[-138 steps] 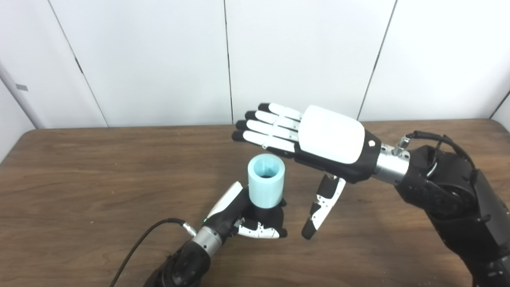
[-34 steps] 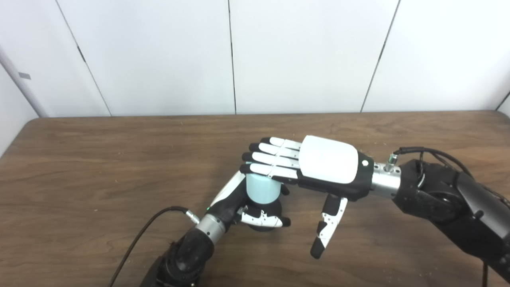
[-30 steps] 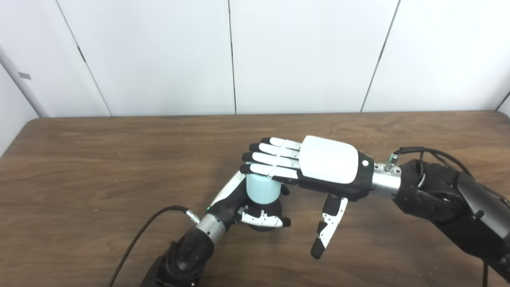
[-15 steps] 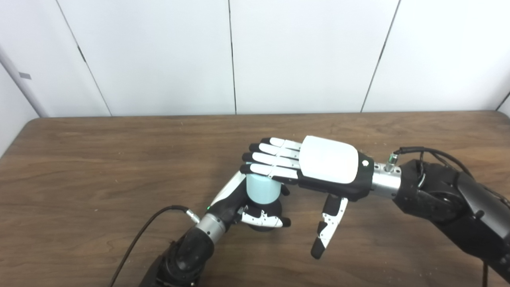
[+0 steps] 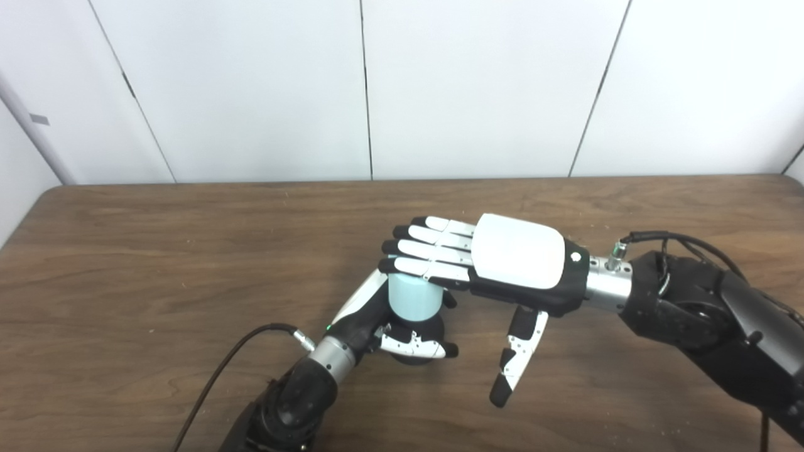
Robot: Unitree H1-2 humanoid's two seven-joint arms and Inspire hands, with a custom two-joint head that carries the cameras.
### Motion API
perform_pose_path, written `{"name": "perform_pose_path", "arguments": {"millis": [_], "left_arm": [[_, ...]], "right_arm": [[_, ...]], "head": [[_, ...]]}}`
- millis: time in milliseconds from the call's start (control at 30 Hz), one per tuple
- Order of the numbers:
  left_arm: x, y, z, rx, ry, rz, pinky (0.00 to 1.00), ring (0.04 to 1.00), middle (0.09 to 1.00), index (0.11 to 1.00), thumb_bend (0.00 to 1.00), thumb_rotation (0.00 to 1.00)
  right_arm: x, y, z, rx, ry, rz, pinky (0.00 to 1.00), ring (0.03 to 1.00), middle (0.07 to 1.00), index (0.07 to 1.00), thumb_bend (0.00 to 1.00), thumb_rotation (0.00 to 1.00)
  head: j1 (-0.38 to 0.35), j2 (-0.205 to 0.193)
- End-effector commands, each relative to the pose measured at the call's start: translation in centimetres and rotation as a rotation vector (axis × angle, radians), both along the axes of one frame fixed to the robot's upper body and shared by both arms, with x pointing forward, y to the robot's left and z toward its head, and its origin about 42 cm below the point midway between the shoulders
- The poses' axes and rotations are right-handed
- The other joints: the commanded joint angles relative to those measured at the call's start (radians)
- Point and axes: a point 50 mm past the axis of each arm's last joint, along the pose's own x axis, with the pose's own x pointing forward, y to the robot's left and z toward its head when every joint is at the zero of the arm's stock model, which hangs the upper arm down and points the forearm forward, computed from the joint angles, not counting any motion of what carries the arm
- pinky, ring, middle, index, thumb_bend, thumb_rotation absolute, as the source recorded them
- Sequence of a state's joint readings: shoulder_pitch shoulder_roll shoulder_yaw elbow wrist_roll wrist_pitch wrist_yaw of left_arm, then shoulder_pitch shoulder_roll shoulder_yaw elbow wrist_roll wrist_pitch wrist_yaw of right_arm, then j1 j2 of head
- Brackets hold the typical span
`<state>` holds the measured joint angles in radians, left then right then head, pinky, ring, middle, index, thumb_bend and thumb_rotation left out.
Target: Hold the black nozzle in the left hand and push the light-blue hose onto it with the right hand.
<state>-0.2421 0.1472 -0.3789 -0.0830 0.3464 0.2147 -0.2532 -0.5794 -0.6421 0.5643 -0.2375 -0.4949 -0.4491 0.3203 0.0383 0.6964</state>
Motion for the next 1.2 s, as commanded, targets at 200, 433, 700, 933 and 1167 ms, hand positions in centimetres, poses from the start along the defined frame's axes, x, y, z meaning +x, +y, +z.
{"name": "perform_pose_path", "arguments": {"millis": [200,433,700,933,1167], "left_arm": [[-0.2,-0.2,-0.4,0.031,0.046,-0.015,0.96,0.912,0.836,0.482,0.52,0.08],[-0.2,-0.2,-0.4,0.035,0.042,-0.016,0.93,0.906,0.840,0.490,0.52,0.08],[-0.3,-0.1,-0.4,0.025,0.039,-0.017,0.92,0.902,0.843,0.494,0.52,0.08],[-0.4,-0.1,-0.4,0.019,0.045,-0.019,0.91,0.909,0.864,0.497,0.52,0.08],[-0.2,0.0,-0.3,0.008,0.040,-0.034,0.92,0.920,0.858,0.497,0.52,0.08]], "right_arm": [[-0.1,-0.3,-1.5,-0.095,0.034,0.010,1.00,1.000,1.000,1.000,0.84,0.80],[0.0,-0.2,-1.7,-0.099,0.039,0.009,1.00,1.000,1.000,1.000,0.84,0.80],[-0.1,-0.2,-2.1,-0.104,0.047,0.006,1.00,1.000,1.000,1.000,0.84,0.79],[-0.3,-0.1,-2.2,-0.108,0.050,0.009,1.00,1.000,1.000,1.000,0.85,0.78],[-0.6,0.0,-2.3,-0.109,0.058,0.020,1.00,1.000,1.000,1.000,0.85,0.78]], "head": [[0.004,0.003],[0.005,0.005],[0.003,0.008],[0.002,0.011],[0.004,0.012]]}}
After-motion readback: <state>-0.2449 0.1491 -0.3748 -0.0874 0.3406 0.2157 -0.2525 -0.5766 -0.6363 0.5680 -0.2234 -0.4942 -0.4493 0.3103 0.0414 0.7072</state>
